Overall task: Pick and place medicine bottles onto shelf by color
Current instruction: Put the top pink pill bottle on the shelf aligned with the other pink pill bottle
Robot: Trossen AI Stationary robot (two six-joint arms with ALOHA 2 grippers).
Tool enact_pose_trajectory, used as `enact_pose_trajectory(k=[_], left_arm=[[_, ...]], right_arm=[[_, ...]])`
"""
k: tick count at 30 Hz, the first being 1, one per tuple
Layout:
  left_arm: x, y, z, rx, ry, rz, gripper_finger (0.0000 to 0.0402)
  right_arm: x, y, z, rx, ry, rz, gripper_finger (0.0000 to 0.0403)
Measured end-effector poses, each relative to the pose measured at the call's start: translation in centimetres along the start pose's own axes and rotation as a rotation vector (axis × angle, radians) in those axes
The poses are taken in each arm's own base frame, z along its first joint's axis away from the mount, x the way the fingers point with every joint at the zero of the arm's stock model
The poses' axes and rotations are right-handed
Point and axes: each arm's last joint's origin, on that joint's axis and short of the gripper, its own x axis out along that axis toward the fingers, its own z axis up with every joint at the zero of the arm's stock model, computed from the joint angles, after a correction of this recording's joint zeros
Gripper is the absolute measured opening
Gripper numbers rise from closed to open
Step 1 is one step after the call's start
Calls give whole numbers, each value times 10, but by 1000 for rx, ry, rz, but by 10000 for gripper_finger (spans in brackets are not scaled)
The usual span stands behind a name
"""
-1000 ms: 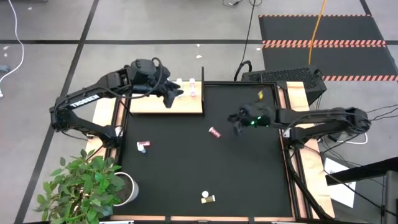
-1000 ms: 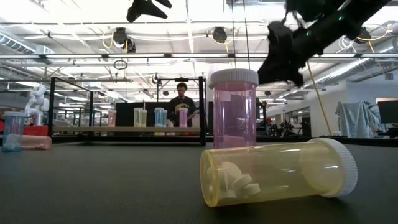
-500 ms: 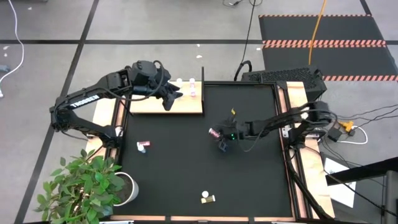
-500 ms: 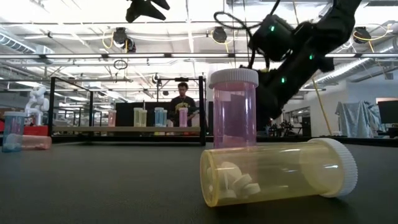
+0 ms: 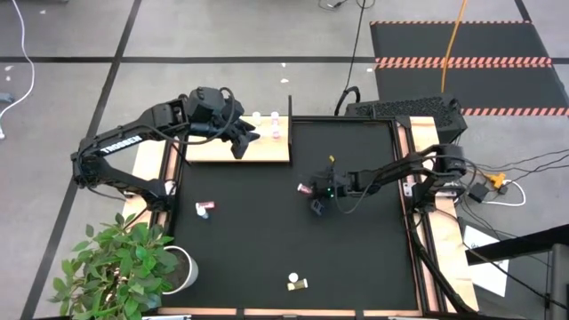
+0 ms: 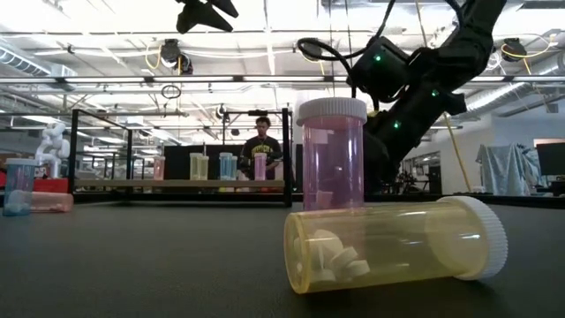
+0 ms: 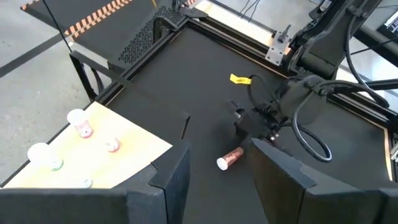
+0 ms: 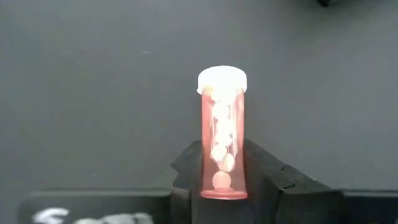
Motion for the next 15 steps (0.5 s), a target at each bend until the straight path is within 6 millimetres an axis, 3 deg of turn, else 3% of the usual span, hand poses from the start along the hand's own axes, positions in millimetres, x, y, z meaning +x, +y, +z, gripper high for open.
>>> enact_pose_trajectory(k=[3, 9, 12, 15], left_arm=[[-1, 0, 0, 2, -1, -2, 161], [-11, -3, 3, 82, -52, -22, 161], [-13, -11, 11, 166, -143, -82, 161], [-12, -26, 16, 340, -220, -227, 161]], right_arm=[[-14, 3, 11, 22, -63, 44, 75], [-65, 19, 54, -108, -401, 270, 101], [-91, 25, 71, -224, -602, 361, 105], [-105, 25, 81, -313, -741, 377, 98]])
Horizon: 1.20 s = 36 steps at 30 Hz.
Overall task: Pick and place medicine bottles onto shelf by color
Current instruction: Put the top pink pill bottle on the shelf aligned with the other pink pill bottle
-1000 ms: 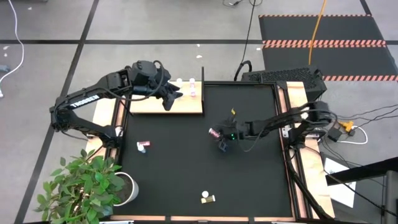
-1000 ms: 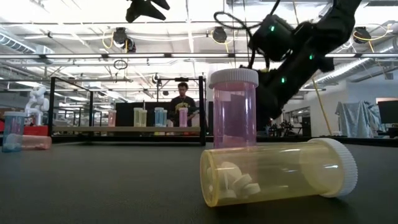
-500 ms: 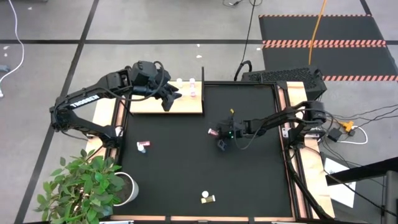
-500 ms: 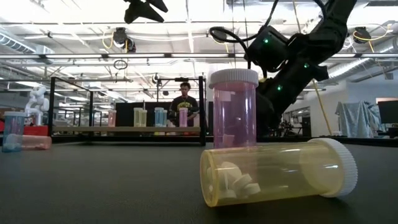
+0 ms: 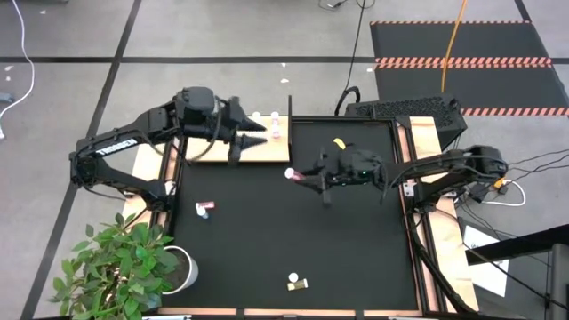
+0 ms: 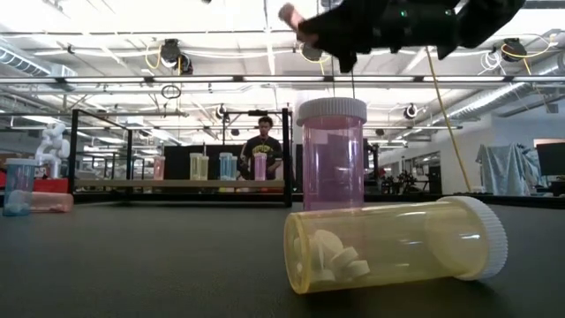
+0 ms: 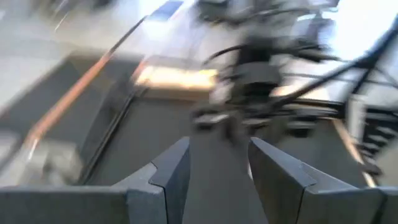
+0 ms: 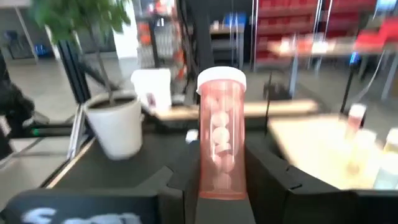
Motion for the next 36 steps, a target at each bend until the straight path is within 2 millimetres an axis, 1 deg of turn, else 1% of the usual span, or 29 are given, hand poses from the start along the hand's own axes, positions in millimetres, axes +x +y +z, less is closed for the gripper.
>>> enact_pose_trajectory(k=[2, 5, 7, 9, 12, 16, 18, 21, 24, 29, 33, 36], left_arm=[[12, -10, 5, 128, -61, -84, 161], [32, -24, 6, 260, -103, -132, 162], [45, -31, 10, 284, -159, -137, 166], [55, -34, 12, 283, -199, -139, 179], [70, -33, 12, 293, -230, -97, 213], [75, -28, 13, 274, -240, 37, 272], [75, -25, 13, 252, -239, 61, 298], [75, -23, 13, 247, -239, 69, 320], [75, -24, 13, 241, -241, 53, 316], [76, -29, 12, 245, -244, -24, 279], [84, -30, 10, 236, -245, -33, 248], [94, -29, 12, 225, -286, -29, 226]], right_arm=[[-1, -3, 8, -20, -74, 12, 96], [-3, -7, 17, -12, -166, 25, 97], [-4, -8, 22, -27, -219, 20, 100], [-6, -9, 28, -79, -279, 8, 100], [-8, -15, 33, -123, -324, -42, 99], [-12, -19, 40, -145, -400, -68, 100], [-13, -19, 43, -191, -436, -72, 100], [-13, -19, 44, -262, -442, -87, 100], [-14, -21, 44, -271, -442, -91, 100], [-15, -24, 44, -257, -446, -99, 100], [-16, -24, 46, -261, -465, -102, 100], [-16, -25, 46, -260, -464, -104, 100]])
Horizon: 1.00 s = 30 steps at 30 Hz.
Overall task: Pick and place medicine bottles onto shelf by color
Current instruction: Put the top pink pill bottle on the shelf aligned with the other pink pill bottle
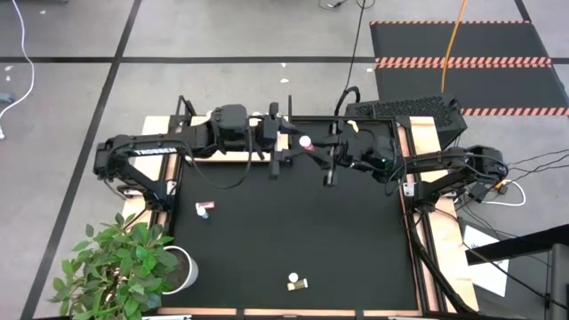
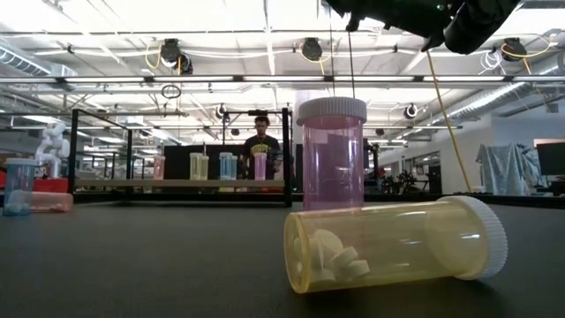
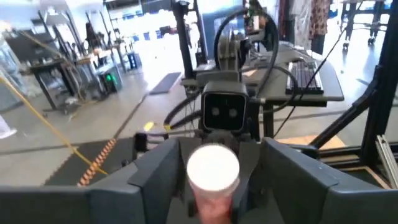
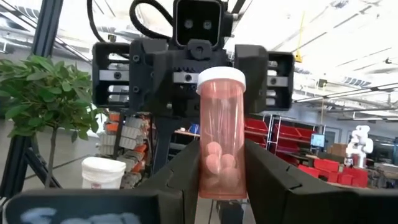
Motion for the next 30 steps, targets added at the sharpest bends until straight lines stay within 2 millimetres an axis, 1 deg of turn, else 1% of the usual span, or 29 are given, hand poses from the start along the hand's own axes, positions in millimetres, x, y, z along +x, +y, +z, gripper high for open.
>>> enact_pose_trajectory(k=[2, 4, 10, 14, 19, 26, 30], left_arm=[[3, 1, -5, -23, 19, 1, 212], [9, 2, -7, -30, -1, 5, 199], [8, 3, -6, -41, -3, 9, 161], [5, 7, -6, -66, -2, 20, 143], [4, 13, -6, -90, -3, 38, 134], [3, 17, -6, -89, -3, 40, 132], [1, 23, -8, -92, 5, 65, 132]], right_arm=[[0, 0, 0, -2, -3, -2, 100], [0, -2, 0, -2, -2, -5, 100], [0, -2, 1, -3, -9, -7, 100], [0, -2, 1, -4, -8, -8, 100], [-1, -6, 0, -8, -6, -22, 100], [-1, -10, 0, 1, -9, -37, 101], [-2, -13, -3, 57, 27, -115, 115]])
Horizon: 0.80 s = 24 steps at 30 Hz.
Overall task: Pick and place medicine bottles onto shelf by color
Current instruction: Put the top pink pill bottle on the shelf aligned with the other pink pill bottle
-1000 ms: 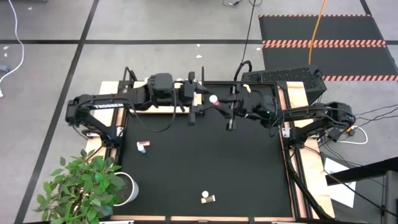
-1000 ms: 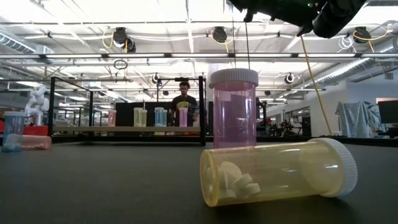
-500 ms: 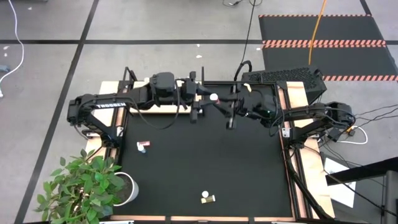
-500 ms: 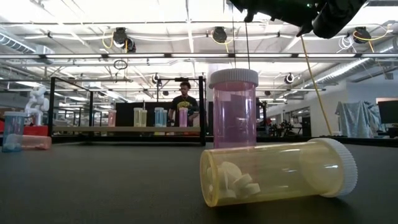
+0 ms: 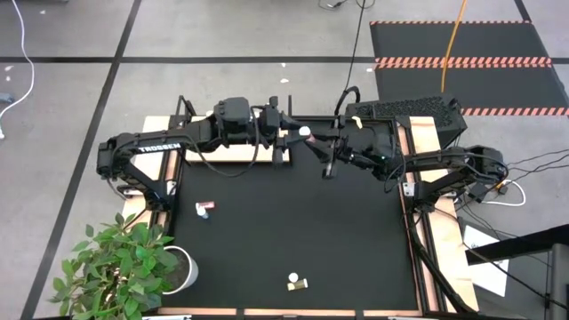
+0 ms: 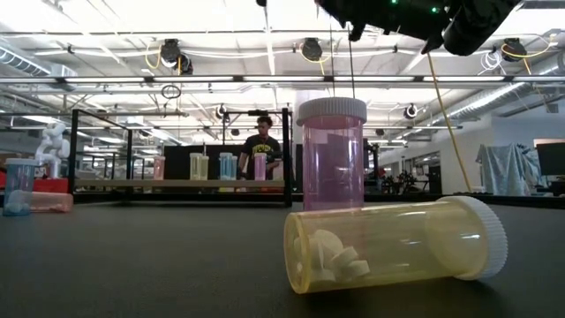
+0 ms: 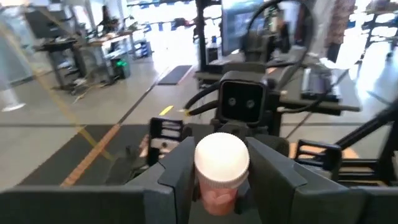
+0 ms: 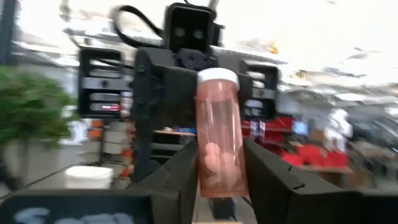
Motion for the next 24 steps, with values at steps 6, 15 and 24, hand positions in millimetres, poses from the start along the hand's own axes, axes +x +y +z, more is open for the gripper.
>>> enact_pose_trajectory(k=[6, 15, 24], left_arm=[[-22, 18, 11, -1, 13, 164, 132], [-72, 57, 16, 65, 187, 537, 132], [-109, 114, -40, -164, 458, 893, 131]], right_arm=[[0, -3, -6, 7, 68, -89, 182], [-4, -20, -21, 115, 210, -152, 291], [-6, -27, -24, 133, 235, -173, 295]])
